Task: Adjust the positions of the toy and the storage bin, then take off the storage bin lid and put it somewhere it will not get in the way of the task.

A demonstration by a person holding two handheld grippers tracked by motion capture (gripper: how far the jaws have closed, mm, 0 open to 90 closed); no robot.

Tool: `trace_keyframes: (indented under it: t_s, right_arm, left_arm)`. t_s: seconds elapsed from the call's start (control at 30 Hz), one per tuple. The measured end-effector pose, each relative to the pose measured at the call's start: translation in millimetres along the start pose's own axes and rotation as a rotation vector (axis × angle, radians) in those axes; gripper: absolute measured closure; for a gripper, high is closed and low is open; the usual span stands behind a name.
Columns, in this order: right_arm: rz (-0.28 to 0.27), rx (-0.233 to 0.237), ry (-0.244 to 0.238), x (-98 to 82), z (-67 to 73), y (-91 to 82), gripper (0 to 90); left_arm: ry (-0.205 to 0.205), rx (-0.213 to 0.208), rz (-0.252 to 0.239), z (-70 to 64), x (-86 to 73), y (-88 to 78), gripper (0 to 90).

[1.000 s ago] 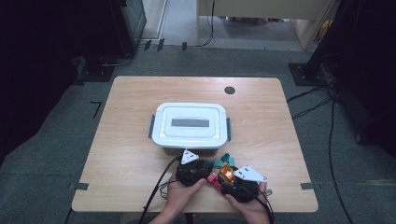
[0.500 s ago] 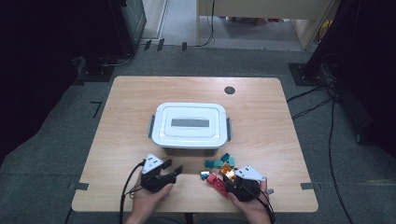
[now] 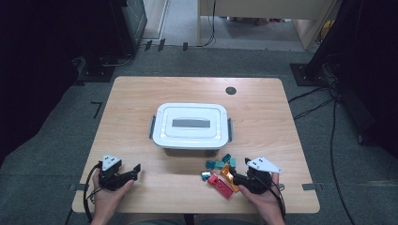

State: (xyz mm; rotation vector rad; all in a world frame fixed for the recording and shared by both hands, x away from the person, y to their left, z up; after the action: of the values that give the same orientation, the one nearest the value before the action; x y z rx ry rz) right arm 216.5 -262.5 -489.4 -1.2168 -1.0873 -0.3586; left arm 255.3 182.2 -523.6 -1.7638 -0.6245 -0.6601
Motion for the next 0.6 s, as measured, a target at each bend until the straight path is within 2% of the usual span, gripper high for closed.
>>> trace_keyframes:
  t_s: [0.17, 0.2, 0.33, 0.4, 0.5, 0.6]
  right_arm:
    - [-0.002, -0.003, 0.003, 8.8, -14.4, -3.7, 29.1]
    - [-0.019, -0.020, -0.043, 12.4, -20.0, -2.9, 28.4]
    - [-0.022, -0.017, -0.060, 20.4, -25.2, -3.3, 27.0]
    - [-0.006, 0.009, -0.120, 29.5, -26.9, -4.8, 22.8]
    - [-0.026, 0.052, -0.139, 47.4, -29.8, -8.5, 22.7]
    - [-0.062, 0.103, -0.183, 72.2, -33.7, -12.4, 22.7]
  left_arm:
    - [0.014, 0.049, 0.024, 12.6, -2.7, -1.3, 16.1]
    - [0.027, 0.049, 0.027, 12.9, -3.0, -1.3, 15.7]
    - [0.077, 0.067, 0.025, 9.0, -4.5, 1.7, 14.7]
    - [0.078, 0.062, 0.016, 7.6, -5.1, 3.3, 13.8]
    - [0.080, 0.057, 0.005, 7.6, -6.0, 3.9, 12.9]
    - [0.080, 0.056, 0.005, 7.7, -6.0, 3.9, 12.9]
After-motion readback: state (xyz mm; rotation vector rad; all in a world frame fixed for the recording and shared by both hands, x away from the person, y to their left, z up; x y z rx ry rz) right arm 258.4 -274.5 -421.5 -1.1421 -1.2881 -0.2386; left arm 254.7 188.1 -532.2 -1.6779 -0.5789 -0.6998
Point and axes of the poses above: each handheld gripper's, and its own axes: y roughly forward along the jaws, x roughly out of its top, z roughly to its left, the point moved 2 cm from there along y, roughly forward along the jaws, and after that the axes turned 12 degrees about -y, right-handed, at the moved point
